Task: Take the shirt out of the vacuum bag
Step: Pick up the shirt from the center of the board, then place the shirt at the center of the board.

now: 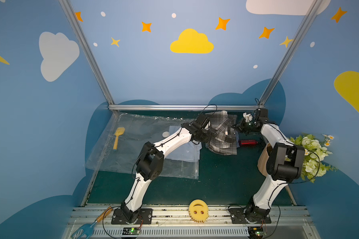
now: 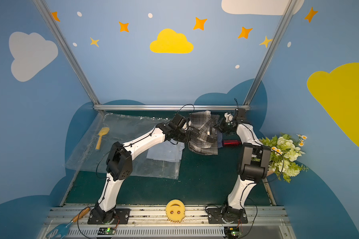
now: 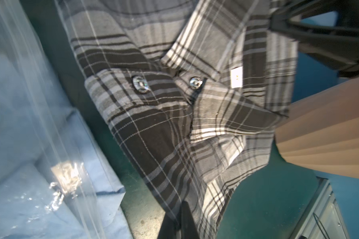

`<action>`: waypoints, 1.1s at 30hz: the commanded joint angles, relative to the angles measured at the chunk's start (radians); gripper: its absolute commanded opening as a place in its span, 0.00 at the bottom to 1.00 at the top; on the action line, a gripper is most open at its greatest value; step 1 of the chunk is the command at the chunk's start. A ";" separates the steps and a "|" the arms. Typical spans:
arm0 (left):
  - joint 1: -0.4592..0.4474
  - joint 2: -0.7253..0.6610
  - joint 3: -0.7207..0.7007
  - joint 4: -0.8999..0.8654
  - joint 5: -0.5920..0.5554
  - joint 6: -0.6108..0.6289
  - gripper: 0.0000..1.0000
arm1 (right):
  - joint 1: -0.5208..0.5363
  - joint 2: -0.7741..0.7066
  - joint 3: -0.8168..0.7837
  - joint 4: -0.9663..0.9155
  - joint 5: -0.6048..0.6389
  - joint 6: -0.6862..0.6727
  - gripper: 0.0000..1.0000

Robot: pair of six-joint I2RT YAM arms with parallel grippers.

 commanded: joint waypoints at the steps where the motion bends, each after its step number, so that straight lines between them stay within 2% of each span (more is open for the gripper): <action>1: 0.002 0.068 0.077 -0.029 -0.001 0.044 0.08 | -0.005 0.040 0.079 -0.008 -0.016 0.000 0.00; 15: 0.062 0.345 0.418 -0.092 0.064 0.068 0.08 | -0.024 0.195 0.228 0.050 -0.044 0.043 0.00; 22: 0.073 0.408 0.463 -0.069 0.117 0.049 0.08 | -0.063 0.304 0.250 0.134 -0.093 0.061 0.00; 27: 0.068 0.415 0.464 -0.072 0.127 0.024 0.08 | -0.069 0.379 0.339 0.079 -0.102 0.037 0.00; 33: 0.044 0.384 0.395 -0.051 0.140 -0.009 0.08 | -0.070 0.381 0.357 0.074 -0.091 0.044 0.00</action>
